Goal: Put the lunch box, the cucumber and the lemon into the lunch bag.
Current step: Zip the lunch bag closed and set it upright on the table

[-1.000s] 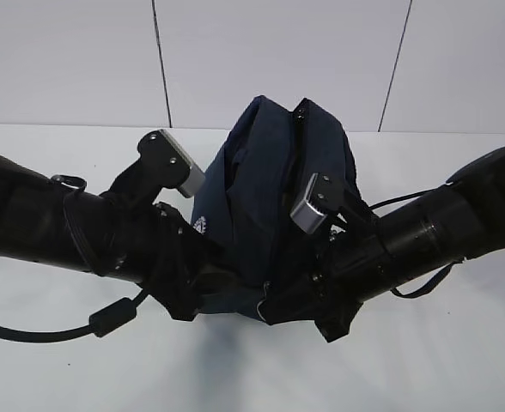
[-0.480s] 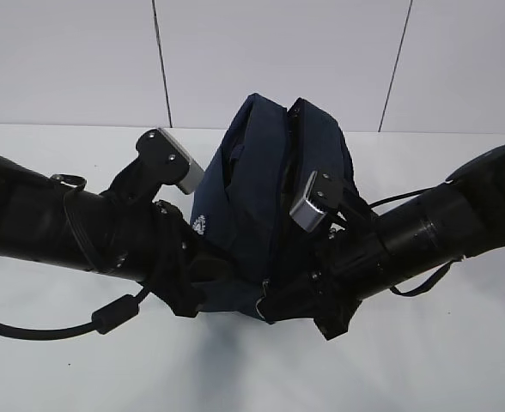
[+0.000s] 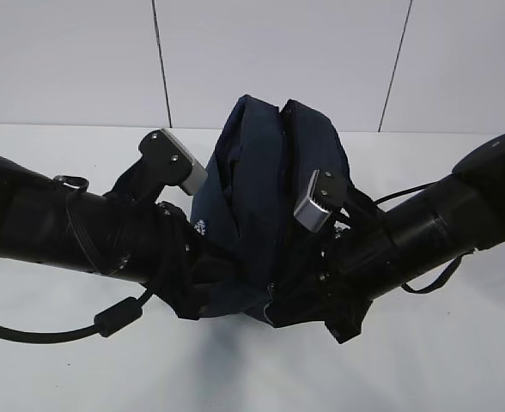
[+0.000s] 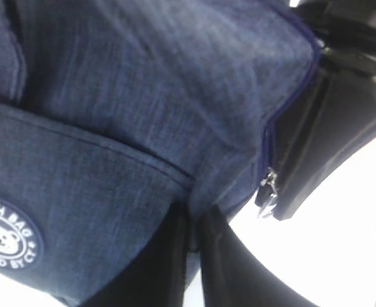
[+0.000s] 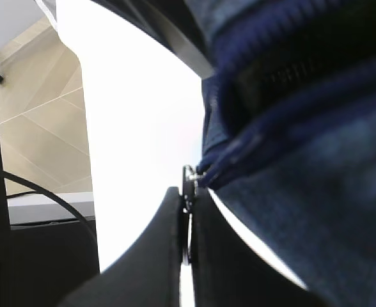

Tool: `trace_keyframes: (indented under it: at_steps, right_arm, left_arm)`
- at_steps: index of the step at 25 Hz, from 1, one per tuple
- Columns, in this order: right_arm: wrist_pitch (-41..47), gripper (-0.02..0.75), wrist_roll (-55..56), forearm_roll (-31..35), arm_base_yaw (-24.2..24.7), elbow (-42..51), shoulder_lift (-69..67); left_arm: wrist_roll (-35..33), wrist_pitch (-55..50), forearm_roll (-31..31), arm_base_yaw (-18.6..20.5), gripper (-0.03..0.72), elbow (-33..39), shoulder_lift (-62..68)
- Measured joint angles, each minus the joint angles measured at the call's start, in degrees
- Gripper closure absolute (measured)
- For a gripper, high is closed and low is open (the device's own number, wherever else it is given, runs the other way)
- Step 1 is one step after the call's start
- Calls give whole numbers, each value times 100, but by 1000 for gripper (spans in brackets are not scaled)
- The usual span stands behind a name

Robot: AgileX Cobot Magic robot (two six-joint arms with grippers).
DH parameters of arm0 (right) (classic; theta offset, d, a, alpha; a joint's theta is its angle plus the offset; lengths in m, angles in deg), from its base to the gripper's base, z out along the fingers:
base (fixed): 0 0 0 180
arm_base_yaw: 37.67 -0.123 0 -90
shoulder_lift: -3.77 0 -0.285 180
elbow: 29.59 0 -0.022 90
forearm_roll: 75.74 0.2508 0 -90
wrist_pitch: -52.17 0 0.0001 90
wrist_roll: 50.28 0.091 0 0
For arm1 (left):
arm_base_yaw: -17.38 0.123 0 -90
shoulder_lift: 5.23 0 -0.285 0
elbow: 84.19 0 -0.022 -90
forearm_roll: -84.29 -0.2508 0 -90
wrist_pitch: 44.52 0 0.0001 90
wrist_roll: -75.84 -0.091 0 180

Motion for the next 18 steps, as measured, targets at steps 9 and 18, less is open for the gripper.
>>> trace_keyframes:
  at_steps: [9,18]
  right_arm:
    - [69,717,341,-272,0,0,145]
    - [69,717,517,-496,0,-12,145]
  left_arm:
    - [0,-55,33,-12,680,0,0]
    - [0,-89,33,-12,682,0,0]
